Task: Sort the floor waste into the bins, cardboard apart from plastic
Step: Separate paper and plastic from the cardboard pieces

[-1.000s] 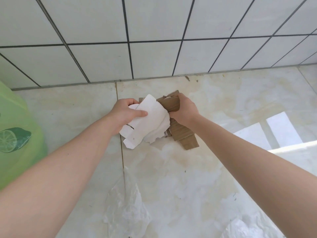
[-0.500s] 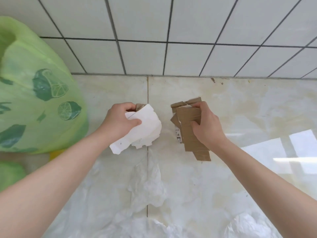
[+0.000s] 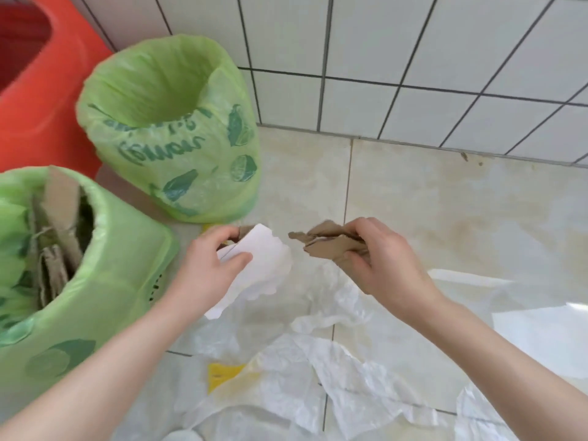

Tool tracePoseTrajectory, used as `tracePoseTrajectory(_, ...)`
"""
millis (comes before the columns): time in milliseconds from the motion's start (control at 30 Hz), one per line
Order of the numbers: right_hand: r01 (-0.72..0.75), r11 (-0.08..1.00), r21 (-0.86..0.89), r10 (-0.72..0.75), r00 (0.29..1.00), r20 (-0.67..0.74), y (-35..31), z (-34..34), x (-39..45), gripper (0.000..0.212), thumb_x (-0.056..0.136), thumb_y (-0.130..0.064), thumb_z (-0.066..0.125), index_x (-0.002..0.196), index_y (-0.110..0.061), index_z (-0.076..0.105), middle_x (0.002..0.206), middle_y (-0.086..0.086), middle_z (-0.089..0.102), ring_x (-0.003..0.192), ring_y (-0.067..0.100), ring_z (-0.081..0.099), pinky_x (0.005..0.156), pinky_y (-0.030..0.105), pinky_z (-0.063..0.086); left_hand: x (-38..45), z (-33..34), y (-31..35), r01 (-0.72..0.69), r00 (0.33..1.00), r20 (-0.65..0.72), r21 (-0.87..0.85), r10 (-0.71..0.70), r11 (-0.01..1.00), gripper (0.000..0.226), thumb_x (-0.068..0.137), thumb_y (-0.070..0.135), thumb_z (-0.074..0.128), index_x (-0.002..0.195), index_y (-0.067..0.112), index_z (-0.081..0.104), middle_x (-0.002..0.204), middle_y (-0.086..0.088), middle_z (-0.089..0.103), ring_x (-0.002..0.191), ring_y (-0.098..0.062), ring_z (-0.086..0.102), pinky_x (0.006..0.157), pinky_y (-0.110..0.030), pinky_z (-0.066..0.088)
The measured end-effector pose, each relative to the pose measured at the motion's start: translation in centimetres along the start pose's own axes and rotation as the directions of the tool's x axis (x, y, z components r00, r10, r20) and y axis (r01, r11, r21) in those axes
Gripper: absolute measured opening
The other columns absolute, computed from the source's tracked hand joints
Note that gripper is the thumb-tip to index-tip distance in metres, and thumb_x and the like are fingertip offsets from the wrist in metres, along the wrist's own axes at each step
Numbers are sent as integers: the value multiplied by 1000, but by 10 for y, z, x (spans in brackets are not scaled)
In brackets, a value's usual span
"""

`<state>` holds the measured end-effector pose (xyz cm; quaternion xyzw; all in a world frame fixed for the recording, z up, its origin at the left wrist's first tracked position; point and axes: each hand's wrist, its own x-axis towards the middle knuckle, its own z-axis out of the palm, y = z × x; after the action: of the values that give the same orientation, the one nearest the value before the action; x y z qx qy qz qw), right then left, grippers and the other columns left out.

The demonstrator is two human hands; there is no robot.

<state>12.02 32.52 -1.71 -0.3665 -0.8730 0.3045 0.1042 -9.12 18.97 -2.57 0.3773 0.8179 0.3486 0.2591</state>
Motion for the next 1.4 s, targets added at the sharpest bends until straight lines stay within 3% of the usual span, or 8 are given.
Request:
tracePoseTrajectory(333, 306, 935, -178, -325, 941, -91, -95, -10, -28, 24, 83, -2, 62, 104, -15, 59, 112, 0, 56, 86, 25, 57, 70, 27, 43, -70, -102, 20, -265, 893, -308, 226, 327, 937, 20, 74, 2, 75, 90, 12, 67, 89, 6, 64, 84, -4, 57, 79, -10, 42)
tracePoseTrajectory(533, 232, 961, 151, -200, 959, -199, -141, -15, -25, 35, 82, 1, 64, 100, -29, 56, 93, -13, 63, 84, 5, 53, 74, 15, 44, -95, -159, 36, -262, 774, -619, -123, 132, 957, 26, 78, 12, 76, 85, 35, 65, 82, 13, 70, 73, 2, 62, 68, -14, 50)
tracePoseTrajectory(667, 250, 894, 372, -172, 958, -231, -192, -11, -19, 50, 84, 0, 61, 99, -47, 54, 98, -29, 64, 97, -3, 60, 77, 27, 51, -102, -189, 27, -295, 637, -771, -253, -7, 921, 22, 81, 15, 73, 87, 35, 64, 78, 20, 69, 74, 2, 63, 66, -15, 51)
tracePoseTrajectory(867, 223, 808, 546, -138, 972, -191, -259, 8, 0, 40, 83, -9, 64, 118, -27, 53, 104, -19, 65, 93, 0, 61, 83, 26, 52, -97, -208, -9, -290, 507, -849, -333, -151, 897, 16, 85, 18, 64, 98, 25, 60, 76, 18, 65, 73, -3, 60, 67, -23, 51)
tracePoseTrajectory(1033, 89, 742, 664, -3, 991, -131, -296, 49, 24, 39, 83, -15, 64, 116, -27, 47, 99, -19, 59, 91, 2, 60, 82, 27, 54, -78, -213, -33, -260, 456, -881, -269, -128, 927, 20, 87, 18, 55, 102, 31, 52, 102, 4, 59, 90, -9, 57, 84, -28, 49)
tracePoseTrajectory(1100, -19, 692, 722, 57, 998, -28, -306, 70, 36, 41, 83, -19, 65, 116, -24, 42, 102, -12, 58, 96, 12, 61, 85, 37, 55, -72, -212, -43, -168, 487, -870, -186, -83, 968, 23, 85, 18, 55, 100, 35, 50, 106, 2, 50, 97, -15, 51, 94, -35, 45)
tracePoseTrajectory(1233, -310, 816, 488, 145, 927, 346, -308, 88, 48, 54, 82, -32, 68, 126, -9, 47, 110, 6, 62, 102, 25, 62, 87, 46, 55, -67, -206, -64, 231, 826, -506, -98, -249, 968, 49, 78, 33, 62, 126, 31, 53, 132, -2, 50, 125, -23, 45, 106, -46, 38)
tracePoseTrajectory(1400, -333, 848, 413, 185, 915, 359, -273, 76, 46, 48, 84, -20, 64, 129, -8, 52, 119, 10, 61, 106, 28, 62, 93, 45, 52, -81, -195, -62, 286, 857, -458, 38, -237, 958, 46, 88, 21, 59, 134, 24, 52, 140, -4, 44, 134, -25, 31, 111, -38, 23)
